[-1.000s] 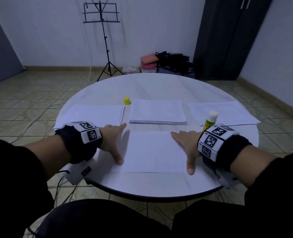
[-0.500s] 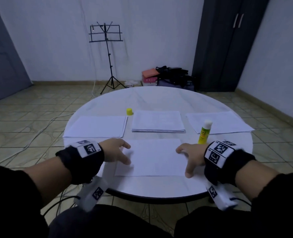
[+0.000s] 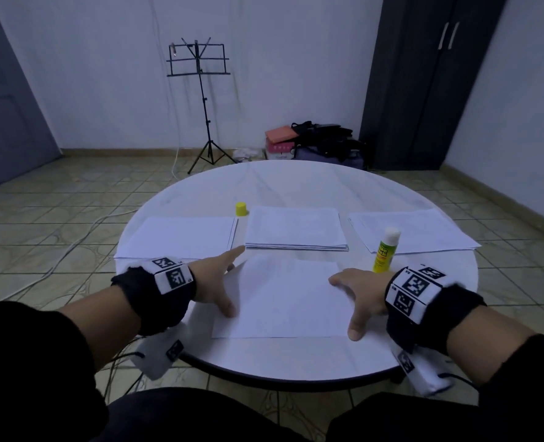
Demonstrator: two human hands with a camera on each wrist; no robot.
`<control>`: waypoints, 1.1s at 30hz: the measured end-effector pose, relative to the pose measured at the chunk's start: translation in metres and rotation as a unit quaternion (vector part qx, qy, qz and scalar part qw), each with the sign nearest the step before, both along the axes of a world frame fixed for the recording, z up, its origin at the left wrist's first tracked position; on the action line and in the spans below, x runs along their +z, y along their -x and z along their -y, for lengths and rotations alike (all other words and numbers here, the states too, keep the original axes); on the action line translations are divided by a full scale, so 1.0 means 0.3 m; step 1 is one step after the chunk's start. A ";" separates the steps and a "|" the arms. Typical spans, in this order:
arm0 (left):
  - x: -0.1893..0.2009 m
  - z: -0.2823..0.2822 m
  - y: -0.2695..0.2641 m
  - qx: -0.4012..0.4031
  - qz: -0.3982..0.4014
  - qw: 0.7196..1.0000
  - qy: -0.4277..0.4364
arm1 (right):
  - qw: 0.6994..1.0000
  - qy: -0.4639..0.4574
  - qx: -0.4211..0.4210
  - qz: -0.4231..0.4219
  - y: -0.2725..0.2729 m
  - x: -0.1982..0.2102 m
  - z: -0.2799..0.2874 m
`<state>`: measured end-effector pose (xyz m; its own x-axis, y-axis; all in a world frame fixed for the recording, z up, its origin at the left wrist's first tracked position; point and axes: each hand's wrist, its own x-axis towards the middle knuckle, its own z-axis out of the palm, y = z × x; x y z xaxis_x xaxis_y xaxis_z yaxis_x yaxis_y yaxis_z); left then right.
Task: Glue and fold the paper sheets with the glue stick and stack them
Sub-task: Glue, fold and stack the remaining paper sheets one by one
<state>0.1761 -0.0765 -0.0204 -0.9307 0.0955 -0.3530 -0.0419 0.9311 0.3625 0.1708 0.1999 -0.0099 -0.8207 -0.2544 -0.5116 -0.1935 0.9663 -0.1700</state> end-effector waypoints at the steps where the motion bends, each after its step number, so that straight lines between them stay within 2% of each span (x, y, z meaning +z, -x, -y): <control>1: -0.003 0.000 -0.001 0.030 -0.014 0.998 -0.058 | 1.000 0.002 -0.011 0.001 -0.002 0.000 0.003; 3: -0.010 0.010 -0.004 0.113 -0.018 0.972 -0.204 | 1.000 0.003 -0.025 0.008 -0.006 -0.004 0.013; 5: -0.013 0.022 -0.007 0.142 -0.003 0.942 -0.304 | 0.999 -0.001 -0.030 0.014 -0.002 -0.011 0.016; 8: -0.006 0.041 0.008 0.133 -0.019 0.925 -0.355 | 0.993 0.079 -0.090 0.022 0.017 -0.004 0.012; 11: 0.019 0.052 0.034 0.131 -0.061 0.916 -0.373 | 0.970 0.181 -0.162 0.013 0.055 0.007 0.035; 15: 0.031 0.044 0.110 0.135 -0.088 0.902 -0.401 | 0.953 0.216 -0.213 -0.016 0.113 0.005 0.078; 20: 0.049 0.002 0.281 0.106 -0.148 0.940 -0.290 | 0.953 0.178 -0.226 -0.095 0.169 0.037 0.125; 23: 0.062 -0.025 0.389 0.094 -0.154 0.965 -0.190 | 0.958 0.123 -0.235 -0.112 0.235 0.058 0.164; 27: 0.059 -0.056 0.470 0.041 -0.079 0.995 -0.054 | 0.978 0.000 -0.185 -0.093 0.291 0.064 0.181; 29: 0.040 -0.067 0.478 0.011 -0.023 1.000 0.019 | 0.979 -0.052 -0.173 -0.090 0.318 0.035 0.170; 33: -0.011 -0.084 0.489 -0.004 0.028 0.994 0.107 | 0.978 -0.053 -0.193 -0.064 0.383 0.001 0.151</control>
